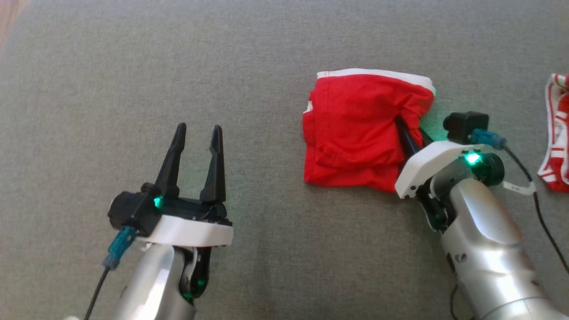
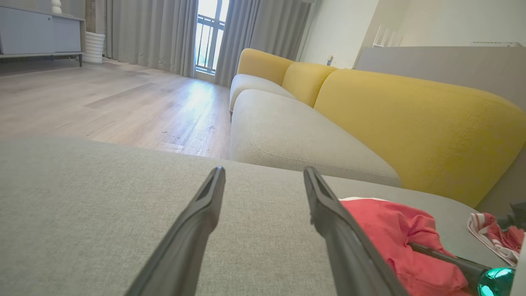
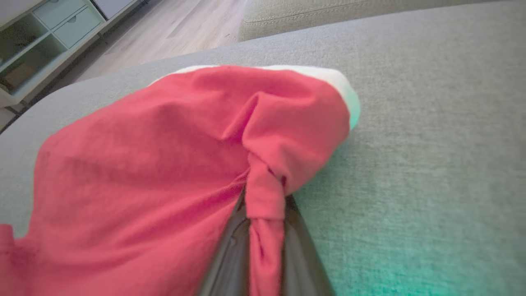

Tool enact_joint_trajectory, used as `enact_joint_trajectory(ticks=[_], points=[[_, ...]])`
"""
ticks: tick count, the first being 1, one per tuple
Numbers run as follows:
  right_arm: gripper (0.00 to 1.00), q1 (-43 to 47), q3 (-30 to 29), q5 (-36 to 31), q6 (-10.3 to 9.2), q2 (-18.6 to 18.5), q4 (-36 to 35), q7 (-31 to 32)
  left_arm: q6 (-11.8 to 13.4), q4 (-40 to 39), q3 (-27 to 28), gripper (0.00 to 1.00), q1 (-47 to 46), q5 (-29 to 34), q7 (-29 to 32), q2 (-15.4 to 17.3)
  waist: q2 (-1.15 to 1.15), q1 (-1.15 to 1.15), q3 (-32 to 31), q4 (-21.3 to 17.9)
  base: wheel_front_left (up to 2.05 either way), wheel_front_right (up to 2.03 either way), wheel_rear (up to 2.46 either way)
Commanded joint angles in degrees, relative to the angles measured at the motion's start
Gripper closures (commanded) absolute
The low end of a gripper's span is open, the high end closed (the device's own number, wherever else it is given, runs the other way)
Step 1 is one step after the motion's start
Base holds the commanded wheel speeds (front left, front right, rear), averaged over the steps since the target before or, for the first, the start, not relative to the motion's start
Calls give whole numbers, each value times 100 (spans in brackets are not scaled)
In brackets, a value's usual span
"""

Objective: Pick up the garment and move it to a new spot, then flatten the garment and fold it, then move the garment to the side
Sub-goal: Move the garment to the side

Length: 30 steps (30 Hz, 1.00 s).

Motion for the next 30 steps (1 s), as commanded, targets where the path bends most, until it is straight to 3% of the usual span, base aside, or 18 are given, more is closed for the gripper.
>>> enact_joint_trajectory(ticks=[1,5,8,13,23,27,30], points=[[100,69,126,-189,37,85,4,-73,32,-180,201,0,-125,38,-29,36,0,0,-55,-69,0,0,0],[100,-35,8,-1220,37,84,-250,-304,19,-202,277,0,-66,99,-29,36,0,0,-195,-313,0,0,0],[100,-31,-5,-1642,37,30,-424,-300,11,-217,304,0,-51,133,-29,36,0,0,-244,-423,0,0,0],[100,74,236,-2053,37,-458,-937,-68,-1,-264,373,0,-35,185,-29,36,0,0,-308,-689,0,0,0],[100,189,690,-1533,37,-2639,-1885,538,-31,-310,375,0,-95,208,-29,36,0,0,-99,-991,0,0,0],[100,310,685,-1248,37,-3529,-1959,704,-55,-323,343,0,-210,196,-29,36,0,0,130,-980,0,0,0],[100,431,492,-1087,37,-3976,-1841,790,-70,-326,309,0,-296,177,-29,36,0,0,292,-937,0,0,0]])
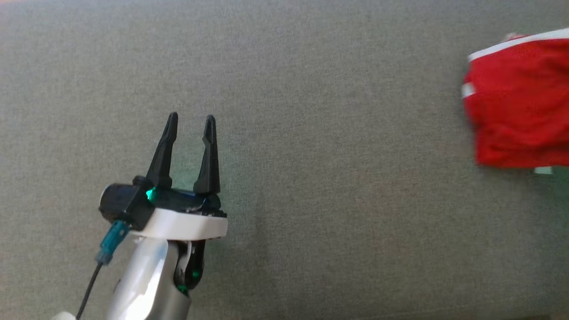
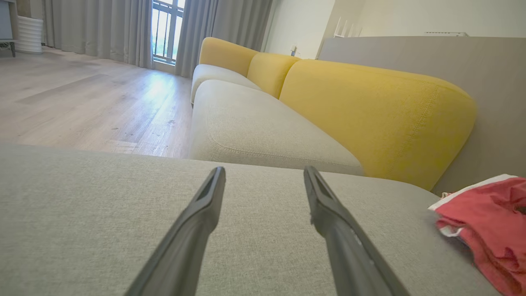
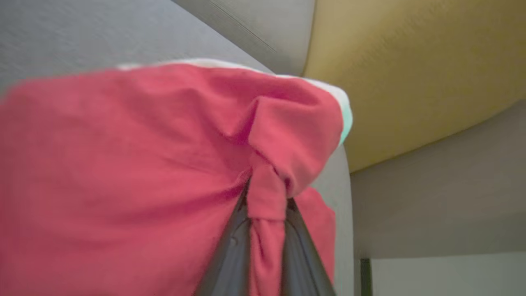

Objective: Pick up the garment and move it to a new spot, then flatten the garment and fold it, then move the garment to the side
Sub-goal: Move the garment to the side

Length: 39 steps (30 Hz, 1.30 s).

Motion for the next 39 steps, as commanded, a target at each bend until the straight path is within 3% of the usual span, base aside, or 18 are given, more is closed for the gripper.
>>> enact_joint_trajectory(ticks=[1,7,17,18,19,29,39], points=[[100,172,-103,57,37,-377,-35,43,-22,-205,132,0,-236,-3,-29,39,0,0,139,45,0,0,0],[100,225,-630,-87,37,-652,393,102,-54,-169,139,0,-347,14,-29,39,0,0,352,84,0,0,0],[100,76,-1252,-371,37,-264,774,157,-101,-119,150,0,-474,58,-29,39,0,0,482,126,0,0,0],[32,62,-1335,-404,37,-208,783,136,-101,-106,161,0,-472,51,-29,39,0,0,477,125,0,0,0],[0,54,-1407,-443,37,-152,787,115,-102,-98,171,0,-472,40,-29,39,0,0,466,123,0,0,0],[0,-117,-1933,-505,37,409,389,-48,-100,-61,218,0,-389,39,-29,39,0,0,130,16,0,0,0],[0,104,-1904,-70,37,1803,-1263,-527,-62,-159,396,0,-39,75,-29,39,0,0,-584,-181,0,0,0]])
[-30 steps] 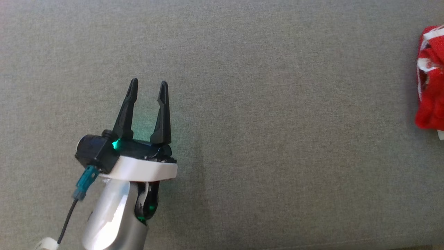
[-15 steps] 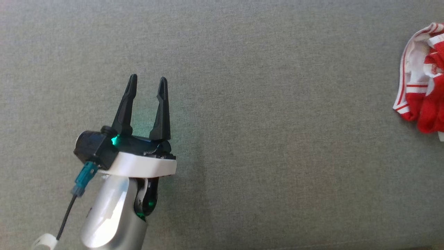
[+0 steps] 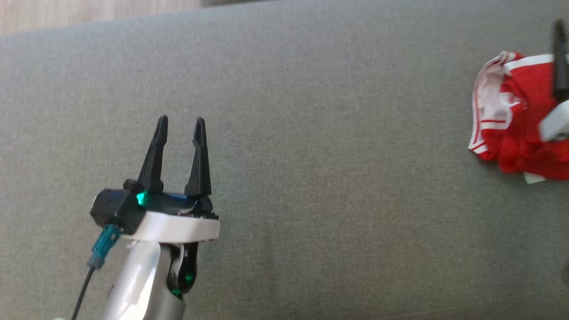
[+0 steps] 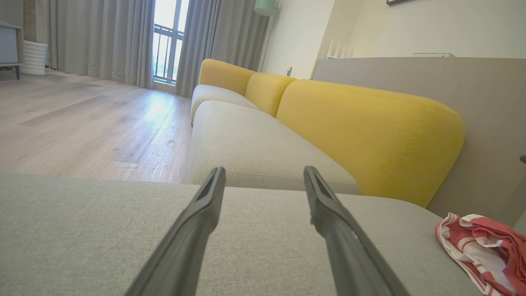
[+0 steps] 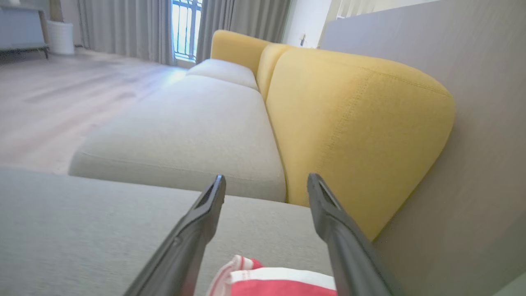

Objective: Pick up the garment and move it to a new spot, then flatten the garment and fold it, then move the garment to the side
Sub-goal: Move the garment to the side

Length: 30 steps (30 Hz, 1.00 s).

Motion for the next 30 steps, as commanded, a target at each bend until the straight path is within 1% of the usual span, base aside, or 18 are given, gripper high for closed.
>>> enact_joint_trajectory(ticks=[1,4,7,10,12,14,15,18,20,24,30], points=[[0,175,91,82,37,153,-416,-90,24,-216,201,0,2,68,-29,45,0,1,-233,-75,0,0,0],[0,498,75,261,37,716,-805,-180,42,-233,212,0,119,53,-29,45,0,1,-401,-86,0,0,0],[0,900,61,366,37,1266,-1016,-302,64,-229,201,0,218,59,-29,45,0,1,-544,-79,0,0,0],[0,1307,221,318,37,1656,-1112,-516,138,-216,220,0,333,47,-29,45,0,1,-656,-83,0,0,0],[0,1583,341,307,37,1810,-1110,-660,196,-174,216,0,416,68,-29,45,0,1,-719,-72,0,0,0],[0,1830,400,396,37,1910,-1058,-821,224,-122,203,0,502,9,-29,45,0,1,-779,-63,0,0,0],[0,1940,414,406,37,1935,-1008,-914,235,-65,186,0,549,83,-29,45,0,1,-813,-61,0,0,0],[0,2189,430,375,37,1967,-831,-1162,278,1,211,0,653,44,-29,45,0,1,-861,-56,0,0,0],[0,2281,467,491,37,1972,-725,-1309,300,3,252,0,713,33,-29,45,0,1,-890,-53,0,0,0],[0,2320,524,644,37,1974,-582,-1496,325,-53,373,0,818,9,-29,45,0,1,-929,-60,0,0,0],[0,2271,515,707,37,1975,-456,-1592,375,-188,526,0,863,10,-29,45,0,1,-964,-47,0,0,0]])
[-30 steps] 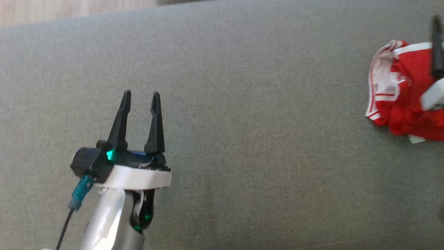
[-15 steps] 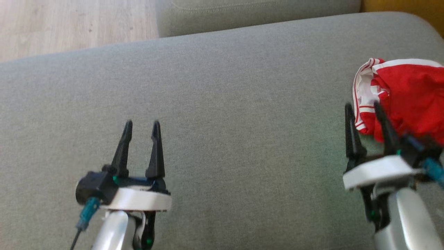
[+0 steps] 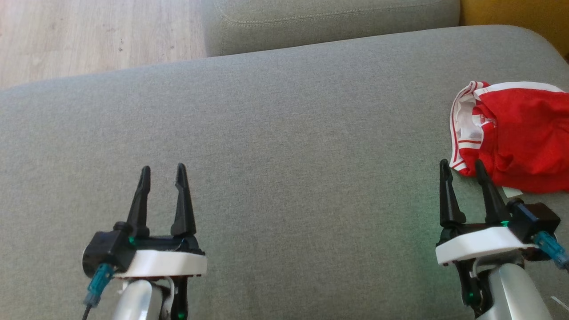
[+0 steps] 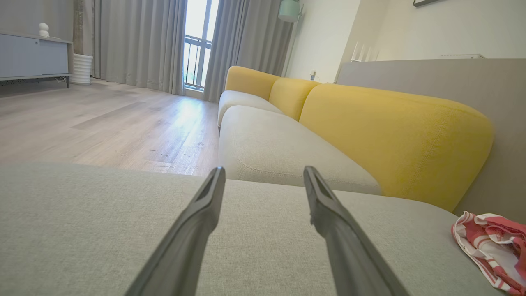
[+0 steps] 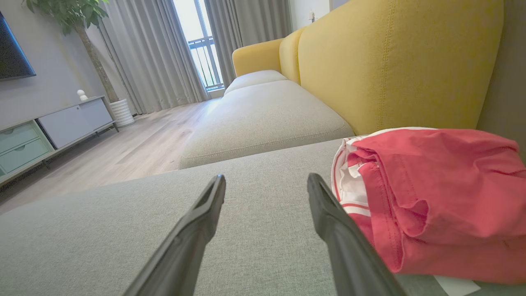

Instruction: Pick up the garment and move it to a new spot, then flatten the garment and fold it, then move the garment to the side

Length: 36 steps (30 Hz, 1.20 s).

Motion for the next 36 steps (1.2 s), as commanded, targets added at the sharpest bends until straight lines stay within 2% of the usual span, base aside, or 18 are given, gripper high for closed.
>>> enact_joint_trajectory(ticks=[1,14,27,28,32,36], points=[[0,-206,147,46,39,-2,-157,-71,18,-187,213,0,-74,-24,-29,30,0,0,0,2,0,0,0],[0,-237,196,136,39,-1,-72,-107,-96,-214,267,0,-27,-281,-29,30,0,0,-8,-4,0,0,0],[0,-233,207,142,39,-1,-70,-101,-43,-319,361,0,8,-425,-29,30,0,0,-33,-2,0,0,0],[100,-7,64,96,0,3,86,-42,-56,-110,131,100,101,-434,1,0,0,0,-33,-1,0,0,0],[100,170,87,91,-5,18,468,-32,-57,286,82,100,264,-433,2,-5,0,1,-35,-1,0,0,0],[100,170,78,285,-4,13,448,3,-70,283,113,100,261,-601,47,-2,0,1,-45,7,0,0,0]])
